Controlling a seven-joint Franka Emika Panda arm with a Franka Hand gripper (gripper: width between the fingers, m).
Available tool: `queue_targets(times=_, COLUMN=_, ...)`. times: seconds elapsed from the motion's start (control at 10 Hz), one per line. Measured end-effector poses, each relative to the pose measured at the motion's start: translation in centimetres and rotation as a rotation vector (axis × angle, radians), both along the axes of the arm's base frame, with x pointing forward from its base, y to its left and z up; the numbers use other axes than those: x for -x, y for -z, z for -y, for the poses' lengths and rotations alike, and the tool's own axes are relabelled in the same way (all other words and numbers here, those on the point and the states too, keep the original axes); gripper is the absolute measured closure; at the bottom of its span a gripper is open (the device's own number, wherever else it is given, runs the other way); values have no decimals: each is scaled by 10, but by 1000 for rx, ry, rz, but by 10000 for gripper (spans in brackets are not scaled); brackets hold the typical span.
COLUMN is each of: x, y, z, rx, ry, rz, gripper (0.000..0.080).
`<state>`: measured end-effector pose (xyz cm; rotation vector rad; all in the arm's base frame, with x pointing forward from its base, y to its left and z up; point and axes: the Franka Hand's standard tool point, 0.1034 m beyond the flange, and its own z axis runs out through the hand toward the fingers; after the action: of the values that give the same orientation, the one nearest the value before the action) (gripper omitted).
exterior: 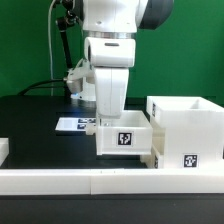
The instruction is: Assemble drawer
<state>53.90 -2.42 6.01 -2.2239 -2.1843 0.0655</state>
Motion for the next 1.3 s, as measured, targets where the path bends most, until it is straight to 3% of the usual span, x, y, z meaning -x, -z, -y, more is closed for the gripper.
queue_targets(times=0.3, x=-1, y=1, z=-7, rx=-6, ry=-1, rz=13, gripper=758)
queue_targets(times=1.3, x=-3, y=2, z=-9, rx=-9, ry=-2, rz=24, gripper=758)
